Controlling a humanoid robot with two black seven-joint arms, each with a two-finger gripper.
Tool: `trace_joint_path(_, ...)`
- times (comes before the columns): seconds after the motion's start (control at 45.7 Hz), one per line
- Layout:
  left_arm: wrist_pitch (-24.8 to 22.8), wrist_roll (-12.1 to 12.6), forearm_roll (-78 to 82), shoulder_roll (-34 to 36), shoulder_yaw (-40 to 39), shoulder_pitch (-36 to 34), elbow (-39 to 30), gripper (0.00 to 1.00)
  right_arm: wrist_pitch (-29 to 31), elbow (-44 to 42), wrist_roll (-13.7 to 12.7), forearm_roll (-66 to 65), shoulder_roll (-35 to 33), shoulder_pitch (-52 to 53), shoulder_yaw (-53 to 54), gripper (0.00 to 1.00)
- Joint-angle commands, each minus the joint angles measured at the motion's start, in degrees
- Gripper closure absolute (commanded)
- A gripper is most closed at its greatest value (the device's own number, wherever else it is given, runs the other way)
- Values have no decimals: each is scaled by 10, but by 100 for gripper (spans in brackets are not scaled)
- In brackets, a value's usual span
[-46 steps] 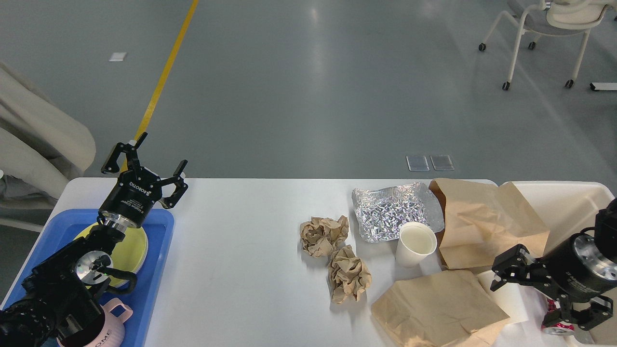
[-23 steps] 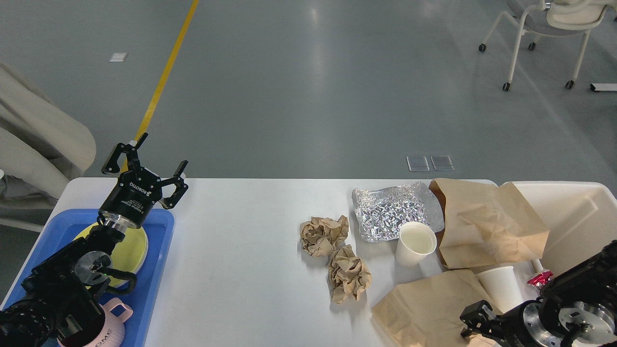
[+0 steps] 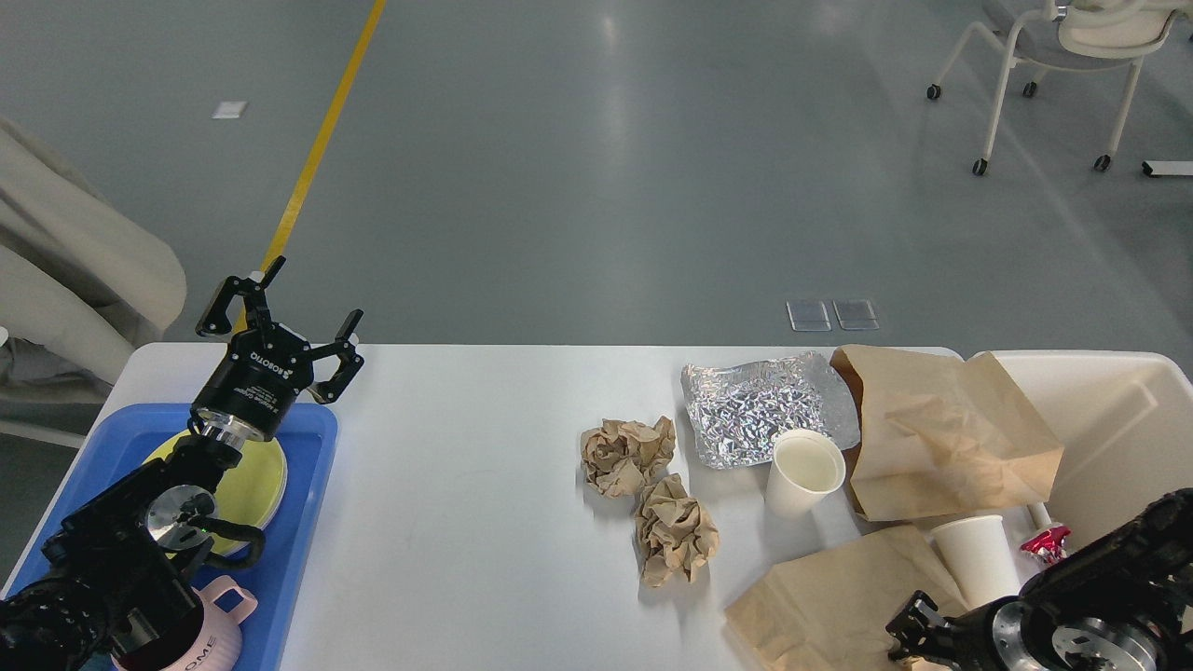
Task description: Tidy desktop
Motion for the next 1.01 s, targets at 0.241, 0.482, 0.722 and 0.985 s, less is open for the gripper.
trace_joint_path(0.241, 0, 0, 0, 0, 0, 0, 0, 0, 12, 6, 16, -2, -4, -3, 10, 100)
trace_joint_path(0.482, 0, 0, 0, 0, 0, 0, 0, 0, 90, 50, 14, -37, -72, 102, -30, 100)
trace_joint_path(0.722, 1, -1, 0, 0, -1, 0, 0, 0, 402, -5, 13, -144, -125, 508, -215, 100)
trace_joint_path(0.985, 1, -1, 0, 0, -1, 1, 0, 0, 550, -125, 16, -332, -128, 707, -222, 100)
